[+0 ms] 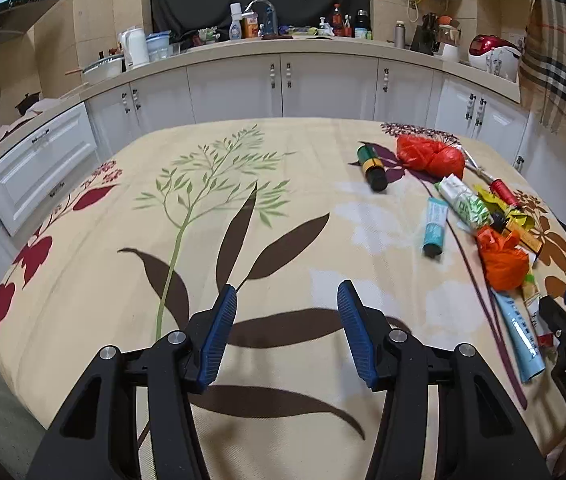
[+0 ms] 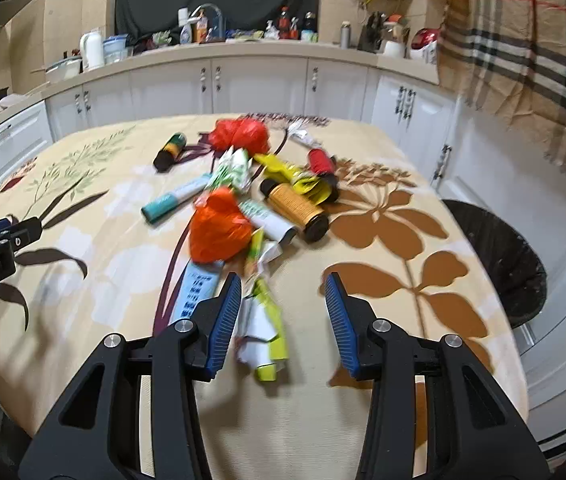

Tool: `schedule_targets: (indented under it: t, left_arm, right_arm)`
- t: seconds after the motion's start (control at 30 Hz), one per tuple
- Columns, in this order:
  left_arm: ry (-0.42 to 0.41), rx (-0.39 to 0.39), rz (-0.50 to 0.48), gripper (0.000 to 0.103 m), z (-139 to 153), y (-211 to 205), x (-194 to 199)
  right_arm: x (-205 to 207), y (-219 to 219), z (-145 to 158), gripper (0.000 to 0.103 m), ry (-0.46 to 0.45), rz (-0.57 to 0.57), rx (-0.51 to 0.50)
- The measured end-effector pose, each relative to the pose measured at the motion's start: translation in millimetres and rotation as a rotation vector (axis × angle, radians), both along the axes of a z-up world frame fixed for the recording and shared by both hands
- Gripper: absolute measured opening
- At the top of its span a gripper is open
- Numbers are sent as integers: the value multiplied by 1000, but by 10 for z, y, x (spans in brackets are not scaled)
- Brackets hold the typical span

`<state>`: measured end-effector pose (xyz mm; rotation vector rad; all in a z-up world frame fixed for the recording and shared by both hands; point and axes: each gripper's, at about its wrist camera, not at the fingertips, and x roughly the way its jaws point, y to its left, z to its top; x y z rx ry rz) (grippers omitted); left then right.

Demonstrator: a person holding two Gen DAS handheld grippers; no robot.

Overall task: Collect trash
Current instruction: 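Grasp the crumpled white-and-yellow wrapper with the right gripper, then grasp the blue toothpaste tube with the left gripper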

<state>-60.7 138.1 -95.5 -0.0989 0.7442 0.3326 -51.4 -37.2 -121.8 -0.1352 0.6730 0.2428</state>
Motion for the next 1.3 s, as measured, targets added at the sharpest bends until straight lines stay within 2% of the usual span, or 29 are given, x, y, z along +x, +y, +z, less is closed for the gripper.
schedule_targets:
  t: [0.07, 0.13, 0.17, 0.23, 0.57, 0.87, 0.97, 1.17, 1.23, 1.3]
  left_arm:
    - [4, -6, -3, 52, -17, -7, -7]
    - [5, -11, -8, 52, -22, -15, 2]
    - [4, -13, -12, 52, -21, -26, 1]
    - [3, -16, -20, 52, -21, -54, 12]
    - [-10, -31, -95, 52, 34, -439, 71]
    - [-25, -51, -208, 52, 91, -1039, 121]
    - [-10, -71, -246, 52, 52, -1224, 156]
    - [30, -46, -278, 52, -100, -1449, 224]
    - [44, -45, -280, 45, -145, -1474, 240]
    - [53, -32, -288, 23, -176, -1500, 238]
  right_arm:
    - [4, 31, -40, 43, 13, 7, -9]
    - [21, 45, -80, 38, 32, 15, -12]
    - [28, 45, -99, 28, 40, 20, -12]
    - [22, 41, -112, 23, 47, 33, -9]
    - [-27, -207, -44, 22, 28, 5, 27]
    - [-38, -631, -4, 22, 5, -65, 86]
    - [-38, -775, 6, 22, -4, -92, 105]
    - [-42, -977, 18, 22, -13, -126, 140]
    - [-44, -1001, 3, 22, -11, -127, 145]
    - [-45, -1008, -7, 22, -9, -127, 148]
